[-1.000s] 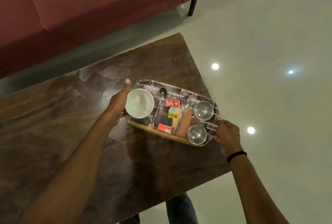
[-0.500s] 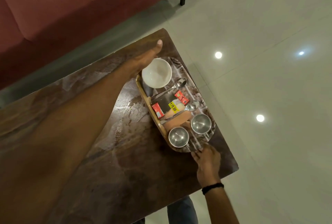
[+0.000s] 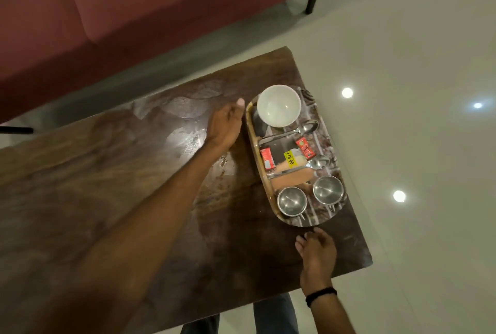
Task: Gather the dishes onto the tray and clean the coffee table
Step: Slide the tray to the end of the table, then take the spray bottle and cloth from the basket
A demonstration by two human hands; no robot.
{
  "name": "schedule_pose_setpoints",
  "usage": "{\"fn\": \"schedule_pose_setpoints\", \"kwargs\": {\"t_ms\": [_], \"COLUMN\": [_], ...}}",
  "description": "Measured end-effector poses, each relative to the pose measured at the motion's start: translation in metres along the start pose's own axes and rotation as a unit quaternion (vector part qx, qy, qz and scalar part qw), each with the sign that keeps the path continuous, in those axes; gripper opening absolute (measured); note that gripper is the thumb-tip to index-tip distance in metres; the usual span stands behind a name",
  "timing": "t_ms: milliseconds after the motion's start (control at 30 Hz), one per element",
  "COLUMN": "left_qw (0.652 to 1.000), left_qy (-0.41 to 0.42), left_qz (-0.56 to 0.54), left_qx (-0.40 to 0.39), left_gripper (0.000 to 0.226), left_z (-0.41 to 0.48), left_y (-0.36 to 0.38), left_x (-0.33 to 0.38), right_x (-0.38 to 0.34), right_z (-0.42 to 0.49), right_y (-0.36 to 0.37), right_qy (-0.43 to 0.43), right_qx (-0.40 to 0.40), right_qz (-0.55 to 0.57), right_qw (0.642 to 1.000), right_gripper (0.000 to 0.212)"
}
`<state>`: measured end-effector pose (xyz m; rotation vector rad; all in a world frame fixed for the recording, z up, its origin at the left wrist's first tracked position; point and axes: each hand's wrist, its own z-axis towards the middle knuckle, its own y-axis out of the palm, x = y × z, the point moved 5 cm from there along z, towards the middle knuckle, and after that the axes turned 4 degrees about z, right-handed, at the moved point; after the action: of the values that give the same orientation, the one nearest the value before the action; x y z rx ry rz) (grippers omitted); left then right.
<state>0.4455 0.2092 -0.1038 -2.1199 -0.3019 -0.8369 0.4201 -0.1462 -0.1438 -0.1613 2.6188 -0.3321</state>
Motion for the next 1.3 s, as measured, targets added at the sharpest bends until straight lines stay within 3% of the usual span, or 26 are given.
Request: {"fn": "schedule_pose_setpoints", "kwargs": {"t_ms": [100, 200, 367, 433, 533, 700, 933, 1100, 1300], "left_qw": [0.998, 0.994, 0.972, 0.960, 0.952, 0.932, 0.893, 0.853, 0.808], "left_qy": [-0.062, -0.110, -0.189, -0.193, -0.220, -0.216, -0.279, -0.323, -0.365], "left_qz": [0.019, 0.010, -0.081, -0.132, -0.117, -0.154, -0.203, -0.223, -0.228], "left_qx": [0.018, 0.024, 0.112, 0.155, 0.180, 0.247, 0.287, 0.344, 0.403], "left_gripper": [0.053, 0.039, 0.030, 0.025, 0.029, 0.030, 0.043, 0.034, 0.034], "left_z": [-0.046, -0.100, -0.180, -0.210, -0.249, -0.319, -0.459, -0.549, -0.590], "left_y": [-0.018, -0.038, -0.100, -0.132, -0.177, -0.260, -0.386, -0.477, -0.554], "left_x": [-0.074, -0.139, -0.232, -0.260, -0.297, -0.375, -0.475, -0.533, -0.602], "right_x": [0.016, 0.028, 0.043, 0.056, 0.089, 0.141, 0.269, 0.366, 0.468], "right_z": [-0.020, -0.043, -0.087, -0.110, -0.126, -0.254, -0.438, -0.549, -0.642], "right_y": [0.016, 0.035, 0.080, 0.100, 0.134, 0.198, 0.262, 0.296, 0.346], "right_qy": [0.013, -0.004, -0.086, -0.136, -0.205, -0.308, -0.389, -0.408, -0.483], "right_qx": [-0.051, -0.097, -0.148, -0.173, -0.194, -0.214, -0.313, -0.385, -0.440], "right_qz": [-0.048, -0.113, -0.254, -0.340, -0.442, -0.542, -0.612, -0.629, -0.655], "right_qw": [0.997, 0.989, 0.952, 0.914, 0.851, 0.752, 0.614, 0.538, 0.379], "right_gripper": [0.022, 0.011, 0.023, 0.027, 0.026, 0.016, 0.022, 0.027, 0.042]}}
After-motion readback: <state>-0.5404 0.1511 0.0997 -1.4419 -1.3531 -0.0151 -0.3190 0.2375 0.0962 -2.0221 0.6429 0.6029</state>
